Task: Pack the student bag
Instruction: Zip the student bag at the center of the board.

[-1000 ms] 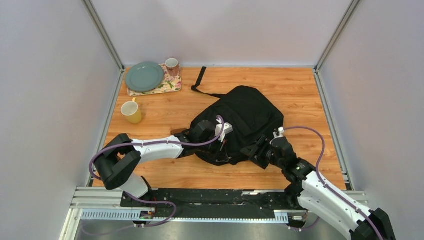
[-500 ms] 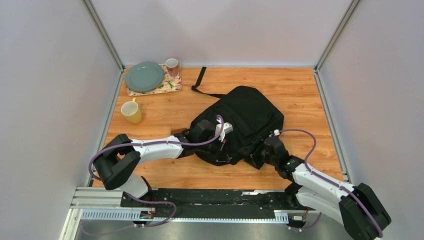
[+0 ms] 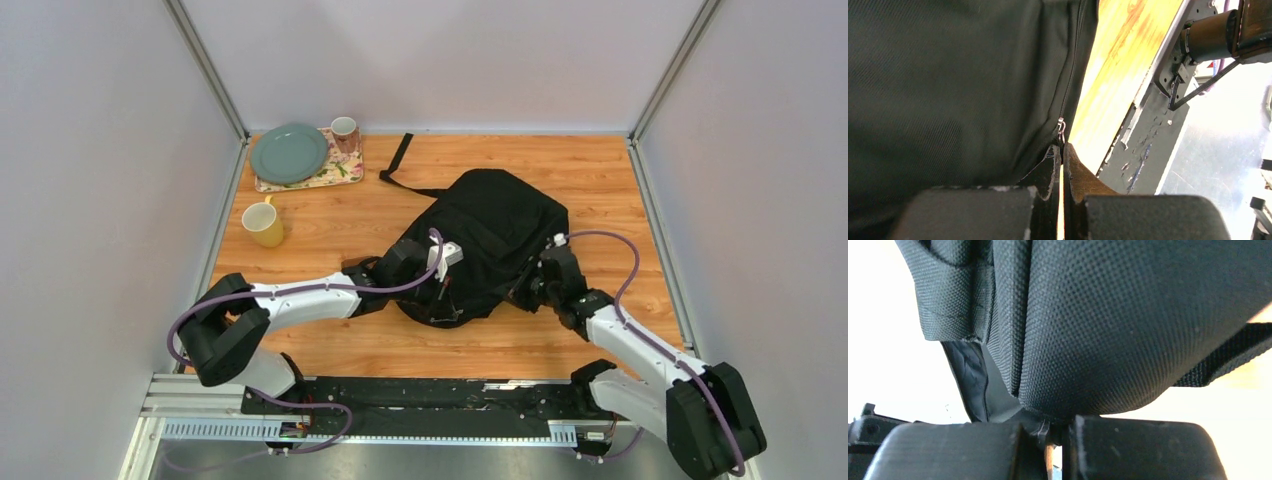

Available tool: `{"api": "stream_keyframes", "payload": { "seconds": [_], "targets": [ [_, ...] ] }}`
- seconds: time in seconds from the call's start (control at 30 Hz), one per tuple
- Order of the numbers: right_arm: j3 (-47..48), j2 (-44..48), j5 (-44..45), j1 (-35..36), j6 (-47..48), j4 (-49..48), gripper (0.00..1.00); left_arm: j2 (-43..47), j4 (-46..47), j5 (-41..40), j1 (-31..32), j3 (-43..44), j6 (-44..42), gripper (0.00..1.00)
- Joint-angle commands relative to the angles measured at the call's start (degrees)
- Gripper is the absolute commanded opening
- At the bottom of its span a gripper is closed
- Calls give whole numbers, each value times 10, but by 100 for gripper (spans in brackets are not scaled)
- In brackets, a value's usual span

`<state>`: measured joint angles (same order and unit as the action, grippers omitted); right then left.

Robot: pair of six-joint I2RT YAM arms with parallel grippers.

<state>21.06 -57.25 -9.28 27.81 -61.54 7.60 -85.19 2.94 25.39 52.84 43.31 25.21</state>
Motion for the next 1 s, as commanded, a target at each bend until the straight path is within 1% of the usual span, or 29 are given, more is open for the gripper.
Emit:
{"api": "stream_keyframes", "payload": {
  "seconds": [0.0, 0.03, 0.07, 0.1, 0.17, 0.23, 0.3, 0.37, 0.43, 0.47, 0.5, 0.53, 0.57, 0.6, 0.67, 0.7, 0.73, 0.77, 0.8, 0.83, 0.9, 0.93, 0.97],
  "targets": [
    [85, -31, 7, -115, 178, 58, 0, 41, -58, -12, 3, -11, -32, 0],
    [110, -45, -2, -130, 226, 69, 0, 45, -70, -14, 3, -16, -36, 0],
    [130, -63, -27, -153, 248, 77, 0, 50, -75, -22, 2, -17, -39, 0],
    [149, -103, -32, -162, 268, 92, 0, 52, -80, -24, 2, -20, -44, 0],
    [202, -145, -46, -173, 319, 116, 0, 56, -88, -22, 3, -23, -47, 0],
    [236, -196, -41, -174, 331, 131, 0, 56, -88, -11, 3, -24, -48, 0],
    [266, -220, -80, -174, 346, 115, 0, 51, -86, -2, 5, -21, -49, 0],
    [282, -243, -106, -174, 341, 103, 6, 42, -84, 6, 8, -11, -51, 0],
    [279, -245, -117, -174, 336, 90, 9, 37, -78, 12, 11, -2, -48, 0],
    [274, -240, -123, -174, 332, 87, 13, 32, -74, 16, 13, 0, -46, 0],
    [264, -238, -127, -174, 328, 88, 23, 30, -66, 20, 13, 1, -39, 0],
    [259, -234, -129, -174, 325, 101, 27, 29, -50, 27, 13, 0, -35, 0],
    [251, -221, -132, -174, 319, 108, 32, 25, -43, 28, 13, 0, -30, 0],
    [226, -211, -133, -174, 303, 112, 39, 23, -36, 27, 13, 2, -21, 0],
    [194, -177, -129, -174, 276, 116, 44, 15, -33, 25, 13, 8, -14, 0],
    [174, -138, -123, -174, 248, 117, 44, 13, -18, 26, 13, 11, -10, 0],
    [142, -118, -120, -174, 234, 127, 45, 11, -12, 28, 13, 19, -9, 0],
    [127, -96, -96, -174, 217, 139, 45, 6, -9, 31, 13, 22, -7, 0],
    [115, -44, -82, -172, 197, 153, 45, 4, -7, 31, 13, 26, -4, 0],
    [102, -21, -79, -173, 169, 170, 45, 0, -7, 33, 13, 35, -4, 0],
    [60, 36, -85, -167, 130, 172, 45, -5, -7, 40, 13, 41, -5, 0],
    [46, 96, -86, -161, 94, 166, 45, -8, -6, 41, 13, 47, -5, 0],
    [26, 122, -89, -150, 78, 162, 46, -11, -5, 47, 13, 50, -5, 0]
  ]
}}
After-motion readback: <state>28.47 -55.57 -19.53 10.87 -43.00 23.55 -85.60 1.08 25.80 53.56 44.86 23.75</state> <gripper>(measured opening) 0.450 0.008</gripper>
